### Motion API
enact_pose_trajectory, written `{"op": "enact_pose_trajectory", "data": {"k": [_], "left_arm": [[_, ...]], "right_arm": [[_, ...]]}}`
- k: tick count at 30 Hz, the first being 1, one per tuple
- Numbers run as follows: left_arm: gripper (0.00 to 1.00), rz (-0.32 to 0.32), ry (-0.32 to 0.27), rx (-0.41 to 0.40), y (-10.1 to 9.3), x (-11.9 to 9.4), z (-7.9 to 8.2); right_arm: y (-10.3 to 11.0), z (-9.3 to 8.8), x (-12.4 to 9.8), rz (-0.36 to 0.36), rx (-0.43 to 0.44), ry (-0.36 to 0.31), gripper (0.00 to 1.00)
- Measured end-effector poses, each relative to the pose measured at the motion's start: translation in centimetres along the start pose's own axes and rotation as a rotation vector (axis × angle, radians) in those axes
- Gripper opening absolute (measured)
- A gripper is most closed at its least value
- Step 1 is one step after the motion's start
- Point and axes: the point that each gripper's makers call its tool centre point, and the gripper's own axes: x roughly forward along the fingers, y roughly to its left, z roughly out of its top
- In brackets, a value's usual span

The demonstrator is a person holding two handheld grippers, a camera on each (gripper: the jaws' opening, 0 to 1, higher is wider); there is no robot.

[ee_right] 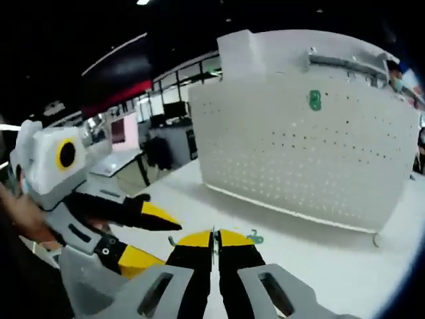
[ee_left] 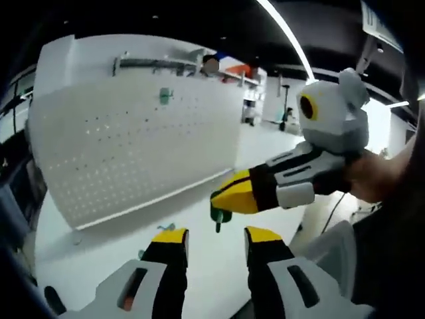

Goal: Insert the hook assembly into the mounting plate slot until the hook locks in place.

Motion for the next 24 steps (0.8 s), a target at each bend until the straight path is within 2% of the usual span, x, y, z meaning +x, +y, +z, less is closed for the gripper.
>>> {"op": "enact_pose_trajectory", "data": {"k": [4, 12, 19, 24], "left_arm": [[0.36, 0.014, 0.011, -0.003, 0.3, 0.0, -0.2], [0.34, 0.037, 0.011, -0.053, 1.0, -0.2, -0.2], [0.20, 0.028, -0.002, -0.067, 0.9, -0.3, 0.1], [0.14, 0.030, -0.004, -0.072, 1.1, -0.3, 0.1]], "right_arm": [[0.5, 0.2, 0.1, 0.004, -0.069, 0.003, 0.00], [1.7, 0.4, 0.4, 0.028, -0.128, 0.005, 0.00], [2.3, 0.5, 0.7, 0.050, -0.140, 0.002, 0.00], [2.8, 0.6, 0.8, 0.065, -0.138, -0.004, 0.00]]}}
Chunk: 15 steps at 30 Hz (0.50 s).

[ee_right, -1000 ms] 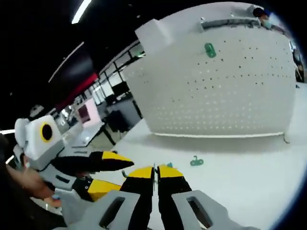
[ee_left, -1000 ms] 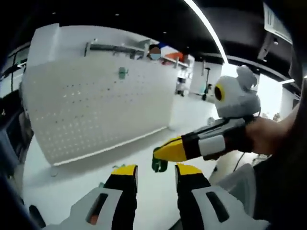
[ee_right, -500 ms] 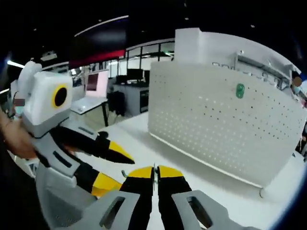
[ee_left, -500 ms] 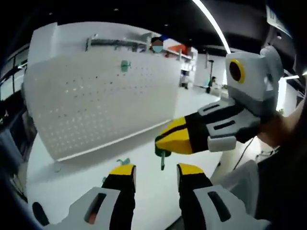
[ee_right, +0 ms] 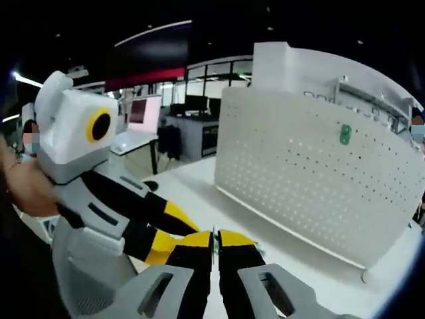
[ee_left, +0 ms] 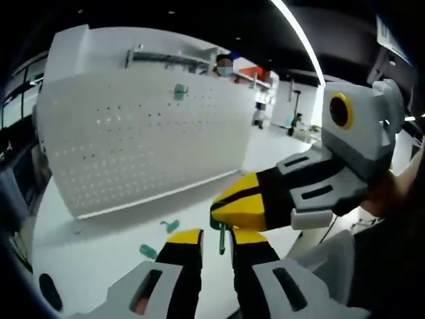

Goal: Insert the hook assembly into the mounting plate slot until the hook locks in place.

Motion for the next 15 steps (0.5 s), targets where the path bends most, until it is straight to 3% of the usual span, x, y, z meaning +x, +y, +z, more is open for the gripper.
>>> {"op": "enact_pose_trajectory", "data": {"k": [5, 15], "left_arm": [[0.07, -0.007, -0.004, 0.009, -0.08, -0.01, -0.02], [0.04, 0.000, -0.005, 0.043, -0.05, -0.11, -0.09]], "right_arm": [[0.31, 0.27, 0.11, 0.015, 0.010, -0.009, 0.00], [0.66, 0.36, 0.34, 0.026, 0.022, -0.010, 0.00]]}}
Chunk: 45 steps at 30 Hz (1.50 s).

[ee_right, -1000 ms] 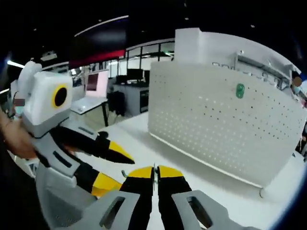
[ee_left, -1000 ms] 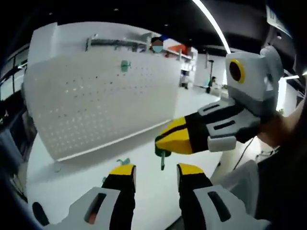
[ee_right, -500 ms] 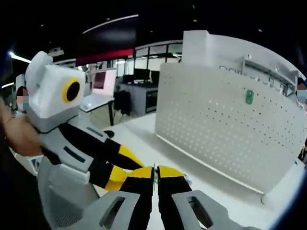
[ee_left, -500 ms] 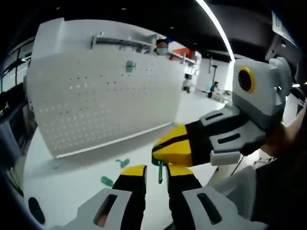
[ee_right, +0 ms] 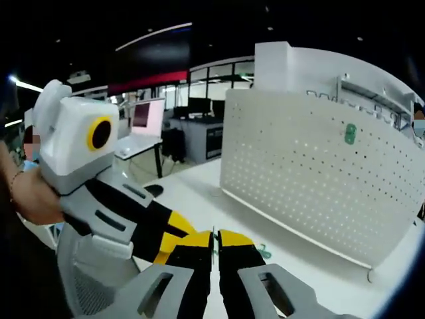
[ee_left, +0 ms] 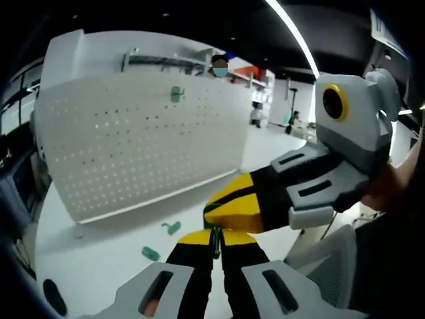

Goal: Insert the hook assembly into the mounting plate slot until the hook locks in place.

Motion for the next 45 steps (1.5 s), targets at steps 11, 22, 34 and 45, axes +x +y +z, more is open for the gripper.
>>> {"op": "enact_pose_trajectory", "data": {"k": [11, 22, 34, 45], "left_arm": [[0.04, 0.008, 0.004, -0.006, 0.0, -0.1, -0.2], [0.03, -0.002, 0.004, -0.004, -0.2, 0.0, -0.3], [0.02, -0.018, 0.021, 0.009, -0.4, 0.0, -0.3], [0.02, 0.024, 0.035, 0.038, 1.1, 0.1, 0.9]], "right_arm": [[-0.1, -0.3, 0.0, -0.014, 0.013, -0.007, 0.00], [-0.3, -0.4, -0.1, -0.016, 0.016, -0.007, 0.00], [-0.5, -0.6, -0.1, 0.009, 0.123, -0.021, 0.03], [-1.6, 0.6, -1.1, -0.009, 0.257, -0.113, 0.08]]}}
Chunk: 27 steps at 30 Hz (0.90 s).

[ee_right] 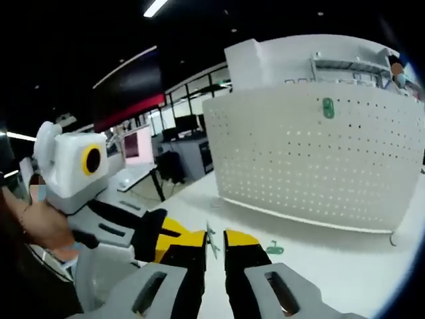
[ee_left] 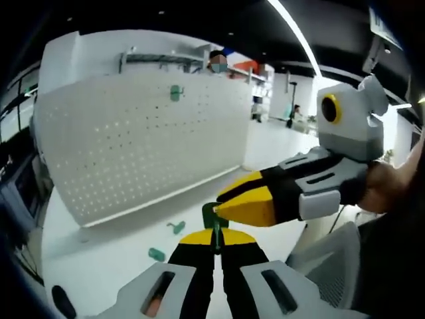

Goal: Insert the hook assembly into the mounting plate slot until the hook locks in place.

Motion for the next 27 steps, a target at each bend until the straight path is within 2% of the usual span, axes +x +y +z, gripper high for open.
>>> {"op": "enact_pose_trajectory", "data": {"k": [2, 4, 8, 13, 16, 18, 25, 27], "left_arm": [[0.02, 0.020, 0.007, -0.011, 0.8, -0.1, 0.3], [0.02, 0.049, 0.011, -0.015, 1.9, -0.3, 0.5], [0.02, 0.089, 0.013, -0.024, 3.6, -0.6, 0.9], [0.02, 0.122, -0.011, -0.068, 5.4, -0.8, 2.1], [0.02, 0.152, -0.026, -0.059, 6.6, -0.8, 3.2], [0.02, 0.196, -0.041, -0.056, 7.8, -0.8, 4.0], [0.02, 0.247, -0.067, -0.034, 10.1, 0.0, 7.0], [0.02, 0.259, -0.071, -0.050, 10.9, 0.3, 7.8]], "right_arm": [[-0.1, 0.6, -0.3, -0.008, 0.015, -0.033, 0.08], [-0.7, 1.3, -0.7, -0.039, -0.015, -0.060, 0.05], [-1.4, 1.7, -0.9, -0.051, 0.005, -0.075, 0.05], [-1.9, 0.7, -0.8, -0.067, 0.015, -0.047, 0.05], [-1.9, 0.2, -0.9, -0.067, 0.021, -0.040, 0.05], [-1.8, -0.3, -0.9, -0.068, 0.017, -0.025, 0.05], [-2.1, -1.2, -1.0, -0.073, 0.016, -0.004, 0.05], [-2.4, -1.4, -1.1, -0.081, 0.022, 0.001, 0.04]]}}
